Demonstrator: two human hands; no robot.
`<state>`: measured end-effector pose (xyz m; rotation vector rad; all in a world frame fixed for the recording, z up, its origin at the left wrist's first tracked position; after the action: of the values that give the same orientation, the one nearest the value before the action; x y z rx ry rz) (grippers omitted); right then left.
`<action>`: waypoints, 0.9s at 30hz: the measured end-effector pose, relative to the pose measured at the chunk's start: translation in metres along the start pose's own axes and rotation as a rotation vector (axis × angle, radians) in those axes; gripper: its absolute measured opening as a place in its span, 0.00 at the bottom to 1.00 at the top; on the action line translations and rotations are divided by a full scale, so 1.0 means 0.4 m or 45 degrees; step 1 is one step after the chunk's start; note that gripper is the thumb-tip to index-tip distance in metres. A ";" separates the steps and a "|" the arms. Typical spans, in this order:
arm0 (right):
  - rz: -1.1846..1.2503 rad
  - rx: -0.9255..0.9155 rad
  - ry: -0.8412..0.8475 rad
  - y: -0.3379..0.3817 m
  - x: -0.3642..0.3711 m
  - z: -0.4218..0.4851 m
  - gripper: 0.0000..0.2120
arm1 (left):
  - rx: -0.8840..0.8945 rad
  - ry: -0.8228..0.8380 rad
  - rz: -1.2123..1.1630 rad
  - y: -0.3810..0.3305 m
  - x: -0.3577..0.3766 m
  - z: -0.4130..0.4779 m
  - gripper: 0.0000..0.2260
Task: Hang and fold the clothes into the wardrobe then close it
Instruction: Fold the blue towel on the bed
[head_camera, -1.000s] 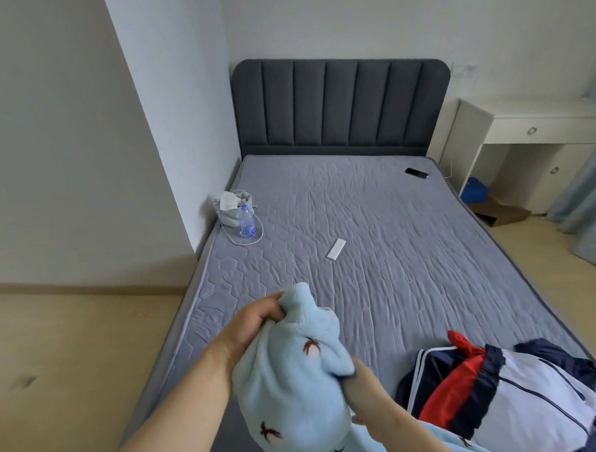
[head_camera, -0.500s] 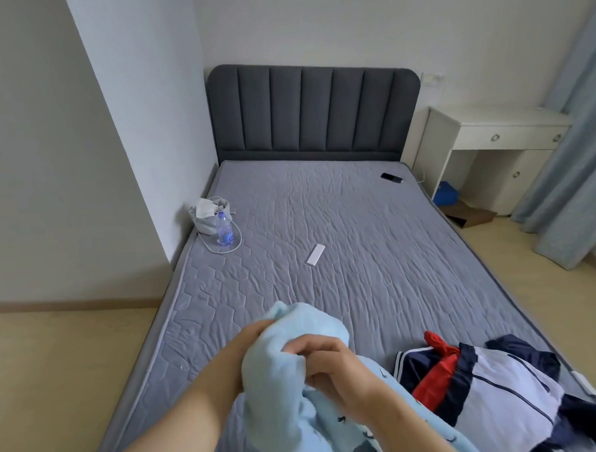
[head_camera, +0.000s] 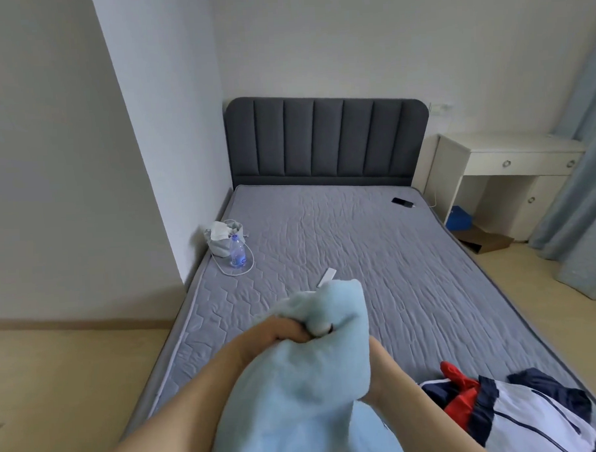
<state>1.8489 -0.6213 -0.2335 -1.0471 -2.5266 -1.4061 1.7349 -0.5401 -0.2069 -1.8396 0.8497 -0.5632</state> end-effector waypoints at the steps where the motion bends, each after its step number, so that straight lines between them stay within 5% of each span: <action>1: 0.010 0.002 0.027 0.010 0.007 -0.004 0.14 | -0.033 0.049 -0.164 -0.006 0.000 -0.025 0.11; 4: 0.001 -0.274 -0.102 0.067 0.012 0.018 0.04 | -0.059 0.129 -0.294 0.014 -0.032 -0.054 0.17; 7: -0.051 -0.487 -0.063 0.094 0.029 0.016 0.15 | -0.078 -0.127 -0.551 0.006 -0.050 -0.037 0.26; 9: -0.107 -0.493 -0.007 0.077 0.046 0.013 0.20 | -0.059 -0.191 -0.684 -0.004 -0.039 -0.026 0.24; 13: -0.265 -0.391 0.162 0.042 0.059 0.008 0.11 | 0.045 -0.451 -0.541 0.010 -0.048 -0.005 0.11; 17: -0.171 -0.414 -0.067 0.057 0.015 0.026 0.10 | 0.113 -0.356 -0.572 0.004 -0.057 -0.011 0.20; 19: -0.407 -0.576 -0.324 0.076 -0.014 0.034 0.18 | 0.134 -0.277 -0.534 -0.002 -0.054 -0.012 0.21; 21: -0.741 -0.697 -0.242 0.087 0.006 0.037 0.26 | 0.166 -0.202 -0.479 -0.009 -0.045 -0.015 0.19; 24: -1.044 -0.596 0.001 0.069 0.052 0.035 0.10 | 0.208 -0.199 -0.428 -0.021 -0.044 -0.019 0.16; 27: -1.199 -0.583 -0.065 0.071 0.061 0.033 0.14 | 0.253 -0.405 -0.263 -0.025 -0.050 -0.008 0.17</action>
<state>1.8504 -0.5884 -0.2117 0.2153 -2.9325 -2.2304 1.7227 -0.5241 -0.1964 -1.7818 0.3806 -0.4485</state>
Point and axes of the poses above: each hand's wrist, its own z-axis towards the middle knuckle, its own x-axis out of the palm, y = z × x, the point moved 4 cm from there along z, towards the middle knuckle, and after that the axes turned 9 degrees about -y, right-handed, at the moved point
